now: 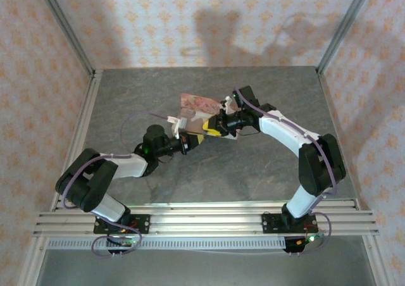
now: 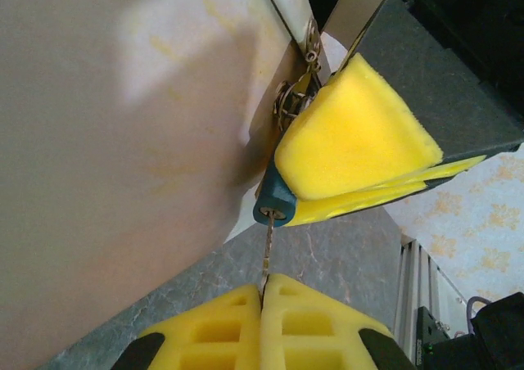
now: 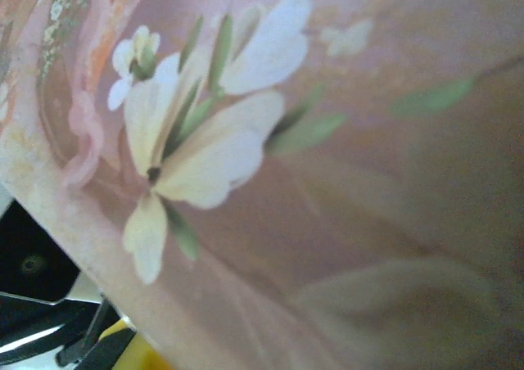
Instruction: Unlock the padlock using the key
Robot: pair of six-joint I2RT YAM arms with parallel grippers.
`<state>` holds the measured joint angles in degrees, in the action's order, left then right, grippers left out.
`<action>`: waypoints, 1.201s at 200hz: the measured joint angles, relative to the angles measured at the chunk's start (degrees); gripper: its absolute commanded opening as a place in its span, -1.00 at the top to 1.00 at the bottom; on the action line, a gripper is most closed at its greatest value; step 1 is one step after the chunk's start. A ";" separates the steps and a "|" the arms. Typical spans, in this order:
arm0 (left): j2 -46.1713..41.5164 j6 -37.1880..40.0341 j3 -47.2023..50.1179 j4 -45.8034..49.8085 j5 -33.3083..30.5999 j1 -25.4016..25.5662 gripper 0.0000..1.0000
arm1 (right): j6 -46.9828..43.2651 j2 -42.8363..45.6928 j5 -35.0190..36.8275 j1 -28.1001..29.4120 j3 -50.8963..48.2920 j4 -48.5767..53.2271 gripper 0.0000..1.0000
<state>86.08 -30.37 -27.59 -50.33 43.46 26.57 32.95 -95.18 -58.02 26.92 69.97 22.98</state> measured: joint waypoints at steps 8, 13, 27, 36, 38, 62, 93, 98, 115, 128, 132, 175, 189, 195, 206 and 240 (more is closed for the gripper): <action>-1.11 0.55 0.00 1.40 0.02 -0.09 1.00 | -0.74 -0.11 -0.24 0.02 0.46 1.03 1.00; -1.90 0.98 0.00 2.38 0.02 -0.22 1.00 | -1.25 -0.17 -0.42 0.02 0.79 1.73 1.00; -3.65 2.08 -0.02 4.44 0.04 -0.48 1.00 | -2.23 -0.26 -0.90 0.02 1.22 3.13 1.00; -4.33 2.51 -0.15 5.46 0.07 -0.66 1.00 | -2.80 -0.31 -1.16 0.02 1.27 3.65 1.00; -4.46 2.67 -0.24 5.73 0.11 -0.70 1.00 | -2.89 -0.33 -1.20 0.02 1.27 3.74 1.00; -4.61 3.45 -0.87 7.43 0.44 -0.85 1.00 | -3.28 -0.37 -1.38 0.02 1.29 4.04 1.00; -3.43 2.93 -0.87 6.29 1.03 -0.85 1.00 | -3.26 -0.37 -1.36 0.00 1.29 4.04 1.00; -2.93 2.67 -0.87 5.73 1.18 -0.85 1.00 | -3.23 -0.37 -1.33 -0.02 1.29 4.02 1.00; -1.20 0.98 -0.87 3.19 1.51 -0.85 1.00 | -3.17 -0.52 -1.07 -0.24 1.29 3.91 1.00; -0.02 -0.44 -0.87 1.33 1.60 -0.85 1.00 | -2.97 -0.61 -0.92 -0.37 1.29 3.52 1.00; 0.24 -0.85 -0.87 0.81 1.62 -0.85 1.00 | -2.97 -0.63 -0.92 -0.42 1.29 3.41 1.00; 0.96 -2.75 -0.87 -0.92 1.81 -1.22 1.00 | -3.06 -0.72 -0.92 -0.50 1.29 3.13 1.00; 0.96 -2.80 -0.87 -0.92 1.84 -1.22 1.00 | -3.23 -0.74 -0.94 -0.50 1.29 3.15 1.00; 0.96 -2.80 -0.87 -0.90 1.86 -1.22 1.00 | -3.26 -0.74 -0.94 -0.50 1.29 3.15 1.00; 0.96 -2.84 -0.87 -0.90 1.88 -1.22 1.00 | -3.26 -0.76 -0.94 -0.50 1.29 3.15 1.00; 1.92 -4.70 -0.87 -2.62 2.03 -1.22 1.00 | -3.23 -0.79 -0.92 -0.68 1.27 3.15 1.00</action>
<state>88.01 -35.07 -28.47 -52.95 45.50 25.34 29.71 -95.96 -58.94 26.24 71.24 26.13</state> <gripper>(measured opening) 0.048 0.170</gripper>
